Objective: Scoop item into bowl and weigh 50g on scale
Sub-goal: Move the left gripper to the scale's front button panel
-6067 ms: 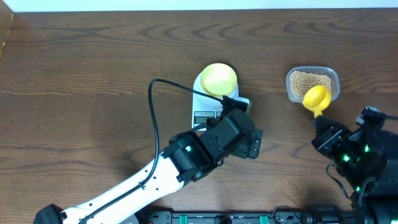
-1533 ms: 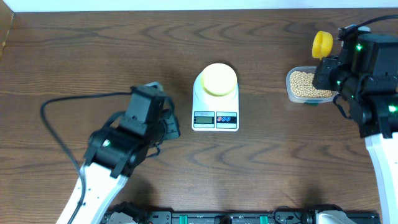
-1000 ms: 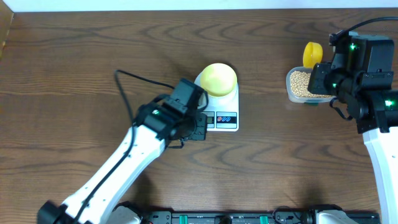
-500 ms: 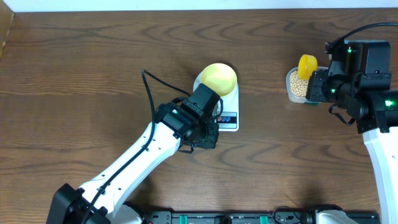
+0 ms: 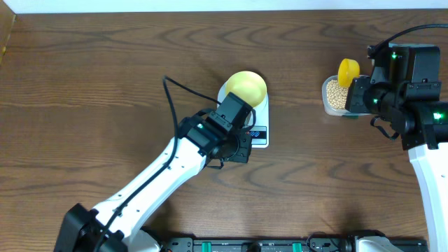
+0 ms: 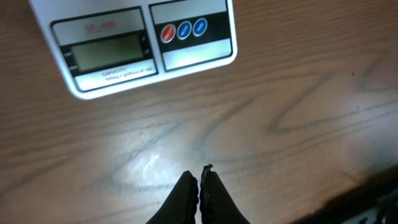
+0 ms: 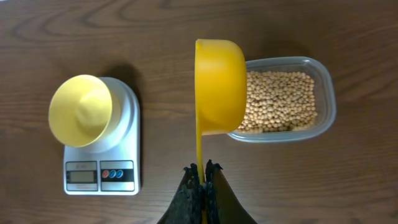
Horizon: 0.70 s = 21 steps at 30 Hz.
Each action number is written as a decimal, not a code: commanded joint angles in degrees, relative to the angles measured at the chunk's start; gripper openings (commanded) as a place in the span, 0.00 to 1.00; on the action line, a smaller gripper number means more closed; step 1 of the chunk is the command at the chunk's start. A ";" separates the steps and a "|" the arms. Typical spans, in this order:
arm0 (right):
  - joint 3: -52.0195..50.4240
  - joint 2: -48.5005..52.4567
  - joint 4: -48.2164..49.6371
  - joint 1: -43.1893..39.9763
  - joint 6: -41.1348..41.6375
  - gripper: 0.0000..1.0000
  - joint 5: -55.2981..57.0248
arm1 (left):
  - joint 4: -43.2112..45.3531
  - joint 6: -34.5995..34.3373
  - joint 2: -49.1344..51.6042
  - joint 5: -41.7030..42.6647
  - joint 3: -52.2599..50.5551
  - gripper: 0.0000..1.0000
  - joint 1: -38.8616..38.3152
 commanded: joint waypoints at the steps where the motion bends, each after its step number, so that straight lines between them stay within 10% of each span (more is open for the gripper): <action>1: 0.22 -0.52 0.33 0.09 0.13 0.01 1.92 | 1.70 -0.55 3.52 -0.33 -0.24 0.07 -0.61; 21: 0.22 -0.44 -0.13 0.02 -0.90 0.01 1.92 | 7.58 1.90 -8.31 -1.20 -0.22 0.07 1.73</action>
